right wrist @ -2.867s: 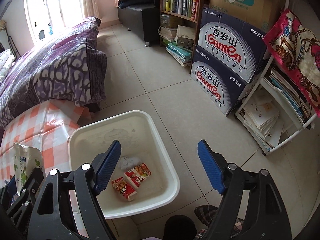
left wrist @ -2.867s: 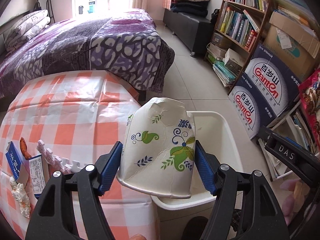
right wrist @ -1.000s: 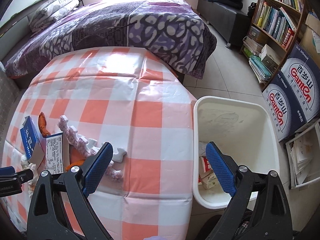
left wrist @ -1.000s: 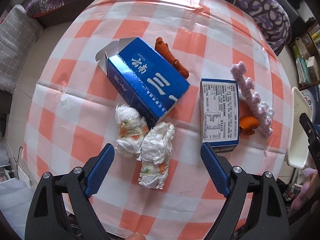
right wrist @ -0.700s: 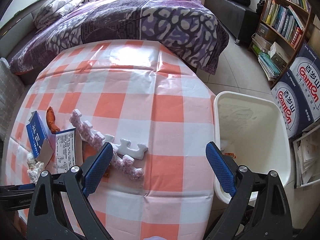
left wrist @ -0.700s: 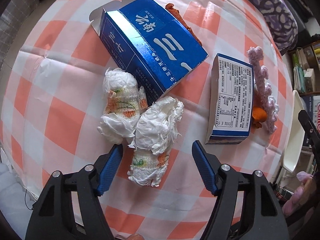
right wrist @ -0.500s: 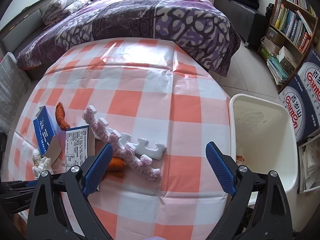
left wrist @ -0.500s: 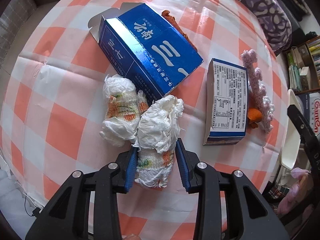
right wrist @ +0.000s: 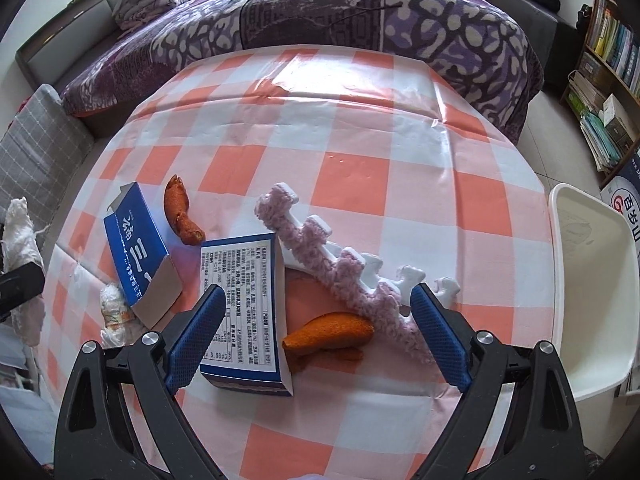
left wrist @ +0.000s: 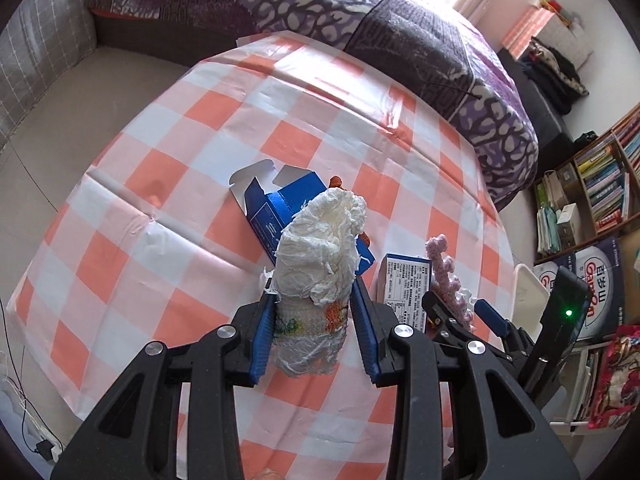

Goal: Collect trash
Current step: 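Grasp the white cardboard strip with the right gripper while the left holds the tissue, then carry the strip and tissue over the white bin and open both grippers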

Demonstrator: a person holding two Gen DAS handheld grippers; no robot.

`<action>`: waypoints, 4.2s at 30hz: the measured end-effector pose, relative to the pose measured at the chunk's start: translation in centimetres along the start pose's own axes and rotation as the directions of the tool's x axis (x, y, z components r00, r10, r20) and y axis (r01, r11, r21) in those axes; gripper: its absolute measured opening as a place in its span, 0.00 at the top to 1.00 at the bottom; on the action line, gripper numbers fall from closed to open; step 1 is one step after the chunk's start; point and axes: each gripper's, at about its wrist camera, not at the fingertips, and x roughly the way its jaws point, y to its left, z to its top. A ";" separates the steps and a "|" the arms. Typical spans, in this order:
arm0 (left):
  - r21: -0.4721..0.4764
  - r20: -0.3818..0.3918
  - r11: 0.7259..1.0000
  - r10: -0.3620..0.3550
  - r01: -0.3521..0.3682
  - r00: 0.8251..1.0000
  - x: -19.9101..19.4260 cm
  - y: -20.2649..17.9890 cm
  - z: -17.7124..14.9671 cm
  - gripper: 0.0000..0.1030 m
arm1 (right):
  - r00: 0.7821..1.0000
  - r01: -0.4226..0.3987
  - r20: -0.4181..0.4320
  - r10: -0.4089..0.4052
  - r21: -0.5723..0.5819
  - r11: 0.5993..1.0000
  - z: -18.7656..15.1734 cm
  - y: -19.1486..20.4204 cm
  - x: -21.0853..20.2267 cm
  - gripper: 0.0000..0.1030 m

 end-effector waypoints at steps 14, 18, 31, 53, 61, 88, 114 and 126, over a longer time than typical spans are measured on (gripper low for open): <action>-0.021 -0.001 0.999 0.030 -0.030 1.000 0.7 1.4 0.0 0.65 | 0.999 0.039 -0.025 -0.043 -0.145 0.989 0.3 4.6 2.9 0.12; -0.019 -0.002 0.999 0.036 -0.036 0.999 0.8 1.4 -0.1 0.65 | 0.998 0.054 -0.014 -0.057 -0.173 0.983 0.2 5.3 3.2 0.12; -0.043 -0.003 0.998 0.049 -0.049 0.999 1.1 2.1 0.3 0.65 | 1.000 0.009 -0.005 -0.011 -0.257 0.966 -0.2 7.0 2.4 0.90; 0.006 0.346 0.980 0.184 -0.198 0.920 -1.2 -3.4 -0.2 0.64 | 0.951 -0.134 0.273 0.145 -0.058 0.989 2.9 0.1 -6.8 0.92; 0.064 0.390 0.978 0.159 -0.199 0.907 -0.9 -7.2 -1.3 0.64 | 0.947 -0.034 0.319 0.032 0.000 0.999 2.7 -3.4 -8.3 0.91; 0.255 0.377 0.956 0.037 -0.143 0.925 1.1 -18.3 -3.7 0.64 | 0.952 0.079 0.279 -0.125 0.172 0.982 1.2 -14.1 -10.3 0.90; 0.442 0.142 0.890 -0.195 0.114 0.971 4.7 -28.4 -7.3 0.65 | 0.896 0.352 0.132 -0.423 0.369 0.860 -3.2 -25.8 -11.5 0.44; 0.452 -0.076 0.839 -0.302 0.303 0.950 7.0 -32.3 -9.3 0.64 | 0.884 0.319 0.127 -0.449 0.538 0.780 -4.7 -30.3 -13.6 0.41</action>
